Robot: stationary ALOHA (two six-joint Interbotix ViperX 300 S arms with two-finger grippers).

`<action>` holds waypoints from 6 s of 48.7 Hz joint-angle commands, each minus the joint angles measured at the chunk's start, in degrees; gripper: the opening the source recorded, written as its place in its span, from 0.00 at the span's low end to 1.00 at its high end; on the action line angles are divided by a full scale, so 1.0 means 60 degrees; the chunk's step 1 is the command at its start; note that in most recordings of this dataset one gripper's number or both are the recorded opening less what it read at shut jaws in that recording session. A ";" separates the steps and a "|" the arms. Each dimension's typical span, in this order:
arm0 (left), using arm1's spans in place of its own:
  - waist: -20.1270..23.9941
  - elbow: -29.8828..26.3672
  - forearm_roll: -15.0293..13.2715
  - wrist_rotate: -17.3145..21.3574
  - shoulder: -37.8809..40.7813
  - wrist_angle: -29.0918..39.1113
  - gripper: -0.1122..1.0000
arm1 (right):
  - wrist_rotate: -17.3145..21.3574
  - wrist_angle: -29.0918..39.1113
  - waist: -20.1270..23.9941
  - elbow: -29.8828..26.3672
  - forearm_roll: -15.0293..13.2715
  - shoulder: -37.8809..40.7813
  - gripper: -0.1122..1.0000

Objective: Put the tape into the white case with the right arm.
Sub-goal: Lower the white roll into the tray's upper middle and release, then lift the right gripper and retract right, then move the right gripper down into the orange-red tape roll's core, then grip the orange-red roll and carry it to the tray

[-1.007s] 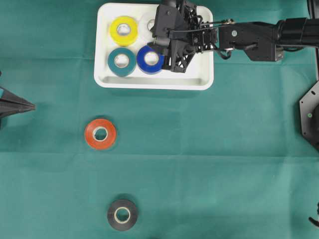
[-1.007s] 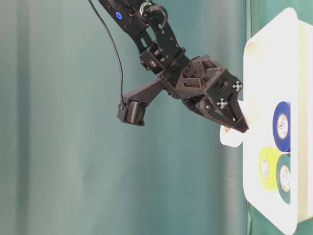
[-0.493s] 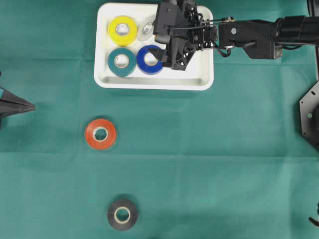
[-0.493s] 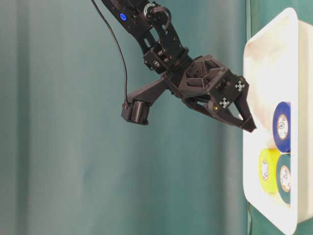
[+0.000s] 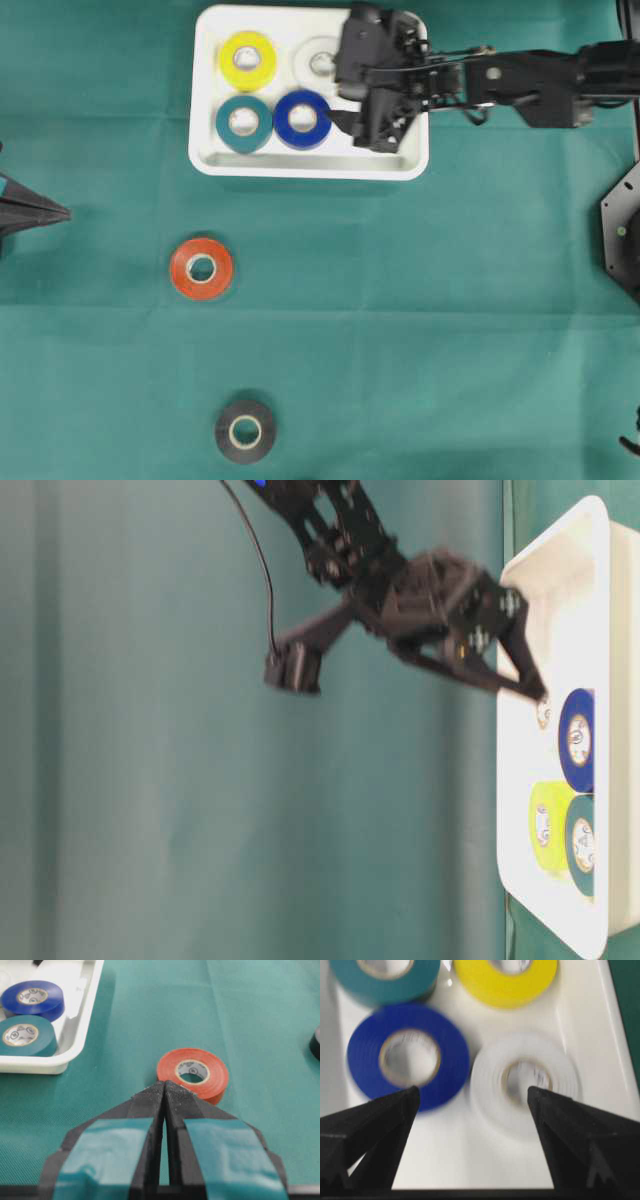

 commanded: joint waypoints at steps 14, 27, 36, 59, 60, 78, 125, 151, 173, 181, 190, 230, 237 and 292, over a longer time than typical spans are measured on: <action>0.0015 -0.0161 -0.0015 0.0000 0.0117 -0.0044 0.11 | 0.0015 -0.0190 0.0015 0.2256 -0.0015 -0.2505 0.65; 0.0015 -0.0161 -0.0029 0.0000 0.0117 -0.0044 0.11 | 0.0015 -0.0439 0.0015 0.3589 -0.0029 -0.3662 0.65; 0.0015 -0.0161 -0.0015 0.0000 0.0117 -0.0044 0.11 | 0.0029 -0.0483 0.0015 0.4175 -0.0015 -0.4116 0.65; 0.0029 -0.0161 -0.0015 0.0000 0.0132 -0.0044 0.11 | 0.0059 -0.1084 0.1392 0.4805 0.0000 -0.4585 0.65; 0.0029 -0.0161 -0.0015 0.0000 0.0117 -0.0044 0.11 | 0.0059 -0.1084 0.1494 0.4819 0.0000 -0.4629 0.65; 0.0029 -0.0161 -0.0015 0.0000 0.0132 -0.0044 0.11 | 0.0176 -0.0923 0.3091 0.5874 0.0117 -0.6211 0.65; 0.0015 -0.0161 -0.0015 0.0000 0.0132 -0.0044 0.11 | 0.0439 -0.0923 0.3633 0.1772 -0.0234 -0.1860 0.65; 0.0015 -0.0161 -0.0015 0.0000 0.0117 -0.0044 0.11 | 0.0469 -0.0864 0.4189 -0.1157 -0.0234 0.0688 0.65; 0.0029 -0.0161 -0.0015 0.0000 0.0117 -0.0044 0.11 | 0.0483 -0.0835 0.4380 -0.2842 -0.0234 0.1978 0.65; 0.0015 -0.0161 -0.0015 0.0015 0.0132 -0.0044 0.11 | 0.0483 -0.0630 0.4453 -0.3486 -0.0234 0.2417 0.65; 0.0015 -0.0161 -0.0015 0.0000 0.0132 -0.0044 0.11 | 0.0542 -0.0425 0.4526 -0.4248 -0.0234 0.2974 0.66; 0.0029 -0.0161 -0.0015 0.0000 0.0117 -0.0044 0.11 | 0.0645 0.0000 0.4673 -0.4951 -0.0146 0.4131 0.65; 0.0015 -0.0161 -0.0015 0.0000 0.0132 -0.0044 0.11 | 0.0718 0.0000 0.4673 -0.5083 -0.0132 0.4248 0.65; 0.0029 -0.0161 -0.0015 0.0000 0.0132 -0.0044 0.11 | 0.1479 0.1172 0.4878 -0.5317 -0.0146 0.3311 0.13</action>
